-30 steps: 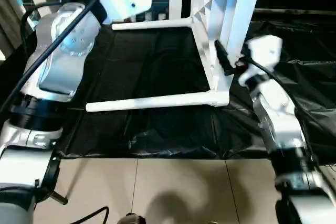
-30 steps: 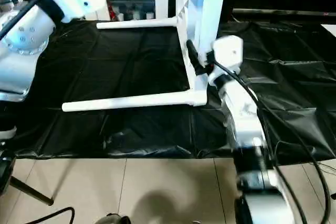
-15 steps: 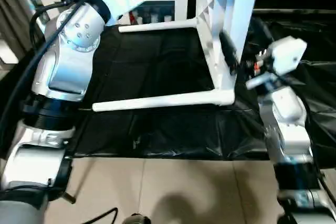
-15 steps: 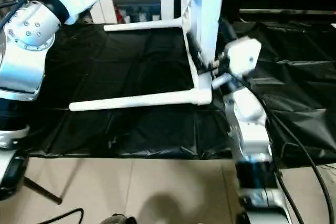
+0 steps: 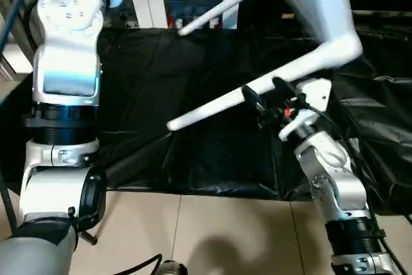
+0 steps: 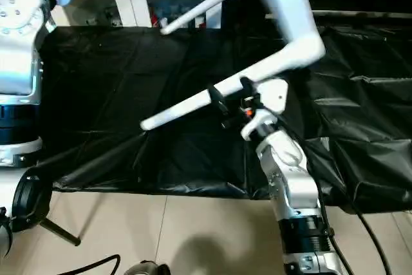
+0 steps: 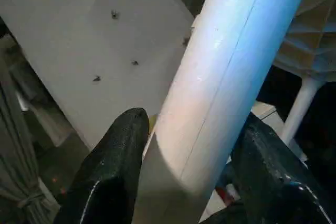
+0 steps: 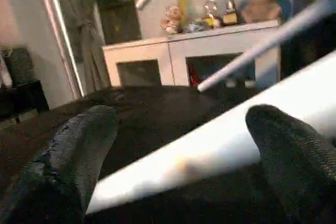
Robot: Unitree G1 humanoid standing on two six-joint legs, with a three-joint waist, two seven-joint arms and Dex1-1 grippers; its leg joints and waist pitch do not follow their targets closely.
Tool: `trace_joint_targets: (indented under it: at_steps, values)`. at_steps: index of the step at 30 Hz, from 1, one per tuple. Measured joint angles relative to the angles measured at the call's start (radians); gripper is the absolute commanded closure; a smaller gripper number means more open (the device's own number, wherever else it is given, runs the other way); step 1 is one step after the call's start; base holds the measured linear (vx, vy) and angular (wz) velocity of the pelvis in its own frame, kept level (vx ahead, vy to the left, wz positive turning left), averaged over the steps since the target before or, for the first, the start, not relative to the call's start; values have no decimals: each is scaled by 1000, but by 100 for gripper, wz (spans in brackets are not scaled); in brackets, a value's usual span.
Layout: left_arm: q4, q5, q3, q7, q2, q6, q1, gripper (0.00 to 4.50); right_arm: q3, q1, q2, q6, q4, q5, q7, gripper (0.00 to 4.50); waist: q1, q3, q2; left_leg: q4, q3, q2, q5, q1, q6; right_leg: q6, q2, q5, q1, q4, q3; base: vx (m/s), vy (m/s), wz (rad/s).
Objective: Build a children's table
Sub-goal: Flip table
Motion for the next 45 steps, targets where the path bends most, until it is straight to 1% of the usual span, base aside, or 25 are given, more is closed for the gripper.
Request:
trace_joint_targets:
  at_steps: [5, 8, 9, 13, 16, 18, 24, 25, 28, 31, 32, 35, 36, 39, 40, 41, 42, 45]
  values:
    - [-19, 0, -13, 0, -1, 11, 7, 225, -29, -14, 33, 37, 16, 52, -25, 0, -11, 0, 0, -1, 0, -1, 0, 1, 0, 0, 0, 1, 1, -3, 0, 0, 0, 0]
    - [-20, 0, -17, 0, 0, 17, 10, 225, -58, -50, 48, 92, 42, 87, -37, 0, -14, -1, 0, -3, 0, -1, 0, 3, 0, 3, 0, 0, 1, -4, 0, 0, 0, 0]
    - [-20, 0, -18, 0, 0, 19, 10, 225, -69, -62, 49, 124, 44, 107, -41, 0, -15, -1, 0, -4, 0, -1, 0, 3, 0, 3, 0, 0, 1, -5, 0, 0, 0, 0]
    - [-21, 0, -18, 0, 6, 25, 12, 225, -84, -51, 51, 202, 19, 150, -62, 0, -16, -1, -1, -6, 0, -1, 1, 4, -1, 4, 0, 0, 2, -5, 0, 0, 0, 0]
    - [-33, -5, -16, 0, 9, 26, 12, 225, -86, 6, 44, 244, 44, 148, -85, 0, -12, -1, -2, -6, 0, -1, 1, 3, -2, 4, 0, 0, 1, -6, 0, 0, 0, 0]
    - [-35, -13, -10, 2, 10, 27, 12, 225, -86, 23, 44, 260, 54, 145, -91, 0, -10, -1, -2, -6, 0, -2, 1, 1, -2, 2, 0, 1, 0, -6, 0, 0, 0, 0]
    - [-35, -19, -8, 12, 12, 26, 11, 225, -116, -5, 36, 269, 48, 152, -97, 0, -9, -1, -2, -6, 0, -2, 1, 1, -2, 1, 0, 2, 0, -7, 0, 0, 0, 0]
    - [-34, -21, -8, 13, 14, 26, 11, 225, -120, -12, 38, 268, 53, 154, -97, 0, -9, -1, -2, -6, 0, -2, 1, 1, -2, 1, 0, 2, 0, -7, 0, 0, 0, 0]
    - [-31, -22, -9, 14, 18, 28, 11, 225, -148, -114, 53, 205, 166, 151, -94, 0, -11, -1, -2, -6, 0, -2, 1, 1, -2, 0, 0, 2, -1, -7, 0, 0, 0, 0]
    - [-30, -24, -9, 14, 18, 27, 11, 225, -161, -186, 62, 148, 250, 149, -86, 0, -11, -1, -1, -6, -1, -2, 1, 1, -2, 0, 0, 2, -1, -6, 0, 0, 0, 0]
    - [-30, -24, -9, 14, 19, 27, 11, 225, -164, -206, 64, 135, 279, 149, -82, 29, -11, -1, -1, -6, -1, -2, 1, 1, -2, 0, 0, 2, 0, -6, 0, 0, 0, 0]
    - [-31, -26, -9, 14, 20, 28, 11, 225, -176, -263, 66, 103, 375, 139, -85, 42, -10, -1, -2, -6, -1, -2, 1, 1, -2, 0, 0, 3, 0, -7, 0, 0, 0, 0]
    - [-32, -30, -9, 14, 20, 28, 12, 225, -182, -281, 66, 96, 405, 134, -84, 68, -10, 0, -2, -6, -1, -2, 1, 1, -2, 0, 0, 3, 0, -7, 0, 0, 0, 0]
    - [-35, -35, -9, 14, 24, 30, 12, 225, -211, -326, 66, 66, 489, 141, -65, 81, -10, 0, -3, -6, 0, -2, 1, 0, -2, -1, 0, 3, 0, -7, 0, 0, 0, 0]
    - [-36, -35, -9, 14, 24, 31, 13, 225, -218, -330, 66, 60, 496, 143, -60, 88, -9, 0, -3, -6, 0, -2, 1, 0, -2, -1, 0, 3, 0, -7, 0, 0, 0, 0]
    - [-39, -35, -9, 14, 26, 32, 14, 225, -223, -335, 67, 49, 509, 149, -50, 105, -9, 0, -3, -6, 0, -2, 1, 0, -2, -1, 0, 3, 0, -7, 0, 0, 0, 0]
    - [-43, -35, -9, 15, 27, 34, 16, 225, -230, -342, 68, 35, 526, 156, -34, 105, -10, 0, -3, -6, 0, -2, 1, 0, -2, -1, 0, 3, 0, -7, 0, 0, 0, 0]
    - [-45, -35, -8, 16, 28, 34, 20, 225, -257, -369, 71, 12, 562, 176, -1, 135, -11, 0, -2, -6, 0, -2, 2, 0, -1, -1, 0, 3, -1, -7, 0, 0, 0, 0]
